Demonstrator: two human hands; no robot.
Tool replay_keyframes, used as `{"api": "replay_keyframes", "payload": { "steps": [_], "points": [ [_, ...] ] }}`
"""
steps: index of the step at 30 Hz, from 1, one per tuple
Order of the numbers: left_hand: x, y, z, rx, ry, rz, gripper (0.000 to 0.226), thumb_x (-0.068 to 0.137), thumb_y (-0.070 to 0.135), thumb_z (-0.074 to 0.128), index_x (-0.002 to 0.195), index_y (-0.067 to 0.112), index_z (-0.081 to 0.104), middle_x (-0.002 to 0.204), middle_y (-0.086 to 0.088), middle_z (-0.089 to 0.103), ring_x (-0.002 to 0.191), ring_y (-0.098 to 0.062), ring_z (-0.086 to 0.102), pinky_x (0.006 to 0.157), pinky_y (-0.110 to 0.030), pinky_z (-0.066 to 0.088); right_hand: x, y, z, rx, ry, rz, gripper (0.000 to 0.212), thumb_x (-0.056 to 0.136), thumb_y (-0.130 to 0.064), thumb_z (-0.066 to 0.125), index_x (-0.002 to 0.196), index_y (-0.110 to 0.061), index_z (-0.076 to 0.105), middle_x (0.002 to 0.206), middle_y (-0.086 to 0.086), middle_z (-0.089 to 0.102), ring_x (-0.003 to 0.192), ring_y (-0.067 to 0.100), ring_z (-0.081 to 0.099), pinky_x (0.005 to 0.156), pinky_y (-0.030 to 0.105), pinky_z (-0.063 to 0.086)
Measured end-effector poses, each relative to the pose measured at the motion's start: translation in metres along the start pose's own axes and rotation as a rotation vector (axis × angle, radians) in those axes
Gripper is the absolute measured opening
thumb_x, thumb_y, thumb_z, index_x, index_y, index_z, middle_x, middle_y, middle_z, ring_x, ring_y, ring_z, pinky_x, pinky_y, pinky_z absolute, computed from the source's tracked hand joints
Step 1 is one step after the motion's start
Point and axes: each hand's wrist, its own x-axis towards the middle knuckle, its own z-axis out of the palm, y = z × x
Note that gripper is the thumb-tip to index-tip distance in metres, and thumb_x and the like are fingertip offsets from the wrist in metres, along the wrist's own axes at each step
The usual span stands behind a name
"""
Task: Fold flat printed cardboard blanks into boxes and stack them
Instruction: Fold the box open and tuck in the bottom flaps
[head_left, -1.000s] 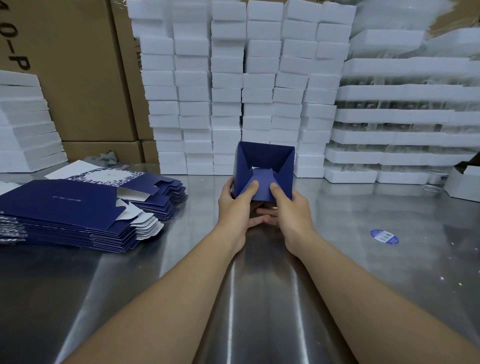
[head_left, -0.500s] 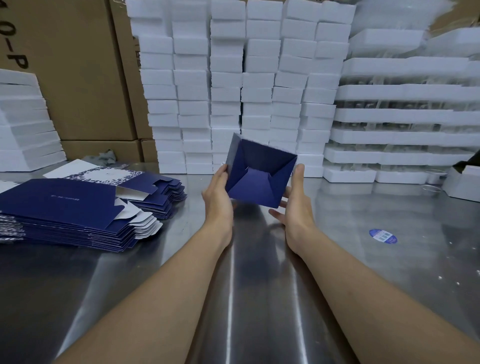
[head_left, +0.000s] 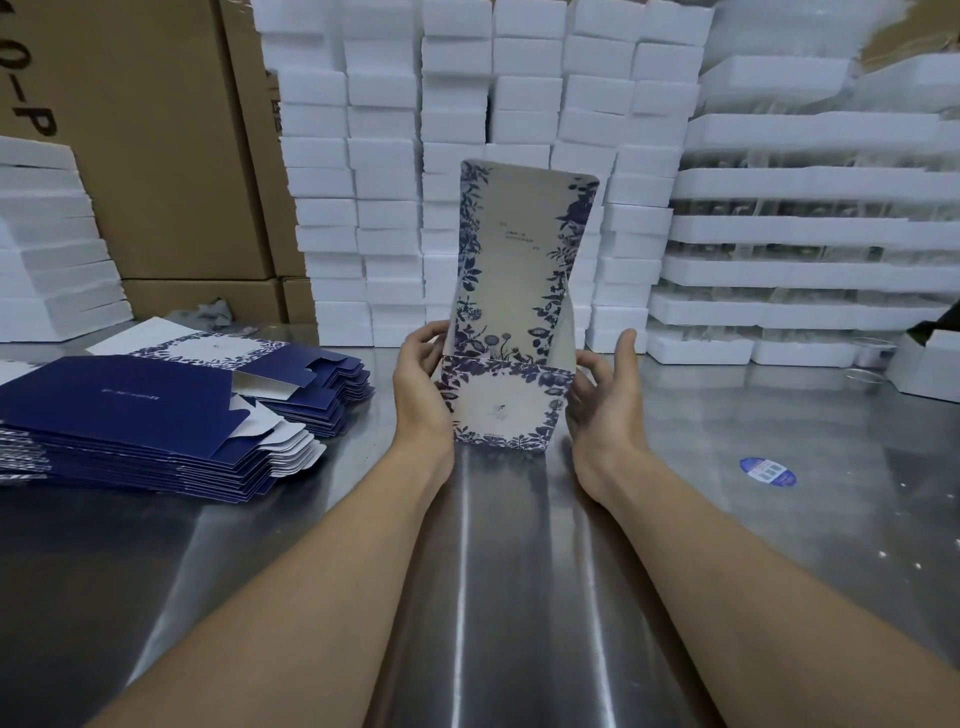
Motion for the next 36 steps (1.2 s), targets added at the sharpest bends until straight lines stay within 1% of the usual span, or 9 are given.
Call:
{"api": "replay_keyframes", "payload": {
  "steps": [5,7,10,15,19,28,32,33,36],
  "points": [
    [-0.003,-0.004,0.004,0.143,-0.079,0.058,0.067,0.094,0.075,0.050,0.130,0.021,0.067,0.137,-0.009,0.071,0.129,-0.032,0.065,0.106,-0.049,0.053,-0.006,-0.001,0.005,-0.088,-0.036,-0.077,0.058,0.098,-0.077,0.044,0.110,-0.026,0.070,0.113,-0.001,0.080,0.097,0.009,0.077,0.080,0.023,0.061],
    [-0.006,-0.007,0.004,0.190,-0.111,0.100,0.071,0.081,0.089,0.052,0.132,0.041,0.067,0.138,0.011,0.069,0.134,-0.011,0.060,0.118,-0.050,0.043,-0.011,0.000,0.008,-0.166,-0.046,-0.116,0.074,0.085,-0.090,0.047,0.133,-0.035,0.062,0.132,-0.009,0.071,0.122,0.010,0.067,0.110,0.039,0.051],
    [-0.008,-0.009,0.003,0.332,-0.152,0.200,0.055,0.069,0.100,0.053,0.108,0.064,0.064,0.109,0.045,0.068,0.106,0.026,0.058,0.102,-0.024,0.043,-0.019,-0.001,0.012,-0.309,-0.019,-0.216,0.090,0.064,-0.103,0.050,0.125,-0.038,0.058,0.133,-0.013,0.063,0.127,0.006,0.057,0.116,0.042,0.040],
    [-0.016,-0.012,0.006,0.528,-0.198,0.330,0.072,0.078,0.078,0.072,0.143,0.055,0.051,0.142,0.025,0.054,0.134,0.003,0.052,0.115,-0.032,0.044,-0.022,-0.003,0.010,-0.460,0.027,-0.359,0.074,0.070,-0.091,0.053,0.129,-0.046,0.049,0.144,-0.012,0.046,0.141,0.008,0.040,0.114,0.030,0.033],
    [-0.011,-0.017,0.003,0.621,-0.147,0.436,0.069,0.093,0.049,0.078,0.150,0.060,0.042,0.133,0.023,0.052,0.124,0.012,0.051,0.100,-0.013,0.044,-0.023,-0.001,0.007,-0.519,0.082,-0.398,0.083,0.072,-0.089,0.050,0.133,-0.033,0.057,0.137,-0.014,0.047,0.133,0.007,0.047,0.113,0.029,0.035],
    [-0.006,-0.002,0.001,0.243,-0.045,-0.101,0.128,0.050,0.105,0.044,0.156,0.034,0.049,0.157,0.004,0.055,0.146,-0.018,0.048,0.126,-0.045,0.032,-0.013,-0.009,0.010,-0.339,0.198,-0.006,0.078,0.073,-0.095,0.041,0.079,-0.017,0.051,0.057,-0.015,0.039,0.075,0.018,0.049,0.085,0.038,0.052],
    [0.001,-0.004,-0.002,0.208,0.059,-0.075,0.080,0.088,0.088,0.042,0.134,0.026,0.064,0.128,0.008,0.064,0.117,-0.012,0.059,0.120,-0.040,0.040,-0.008,-0.005,0.006,-0.356,0.268,-0.032,0.067,0.095,-0.080,0.041,0.086,-0.014,0.047,0.073,-0.002,0.041,0.095,0.051,0.059,0.063,0.035,0.034],
    [0.006,-0.005,-0.002,0.201,0.108,-0.053,0.058,0.097,0.077,0.045,0.109,0.025,0.067,0.113,0.005,0.061,0.104,-0.014,0.058,0.115,-0.038,0.044,-0.008,-0.005,0.006,-0.323,0.284,-0.059,0.056,0.099,-0.073,0.045,0.085,-0.019,0.046,0.071,-0.002,0.040,0.080,0.004,0.038,0.063,0.034,0.036],
    [0.013,-0.002,-0.005,0.106,0.249,-0.054,0.042,0.100,0.060,0.061,0.082,0.023,0.055,0.091,0.001,0.057,0.087,-0.018,0.055,0.090,-0.036,0.051,-0.005,-0.010,0.004,-0.155,0.328,-0.052,0.048,0.104,-0.053,0.055,0.072,-0.024,0.036,0.060,-0.012,0.037,0.053,0.008,0.038,0.067,0.027,0.045]
  ]
}}
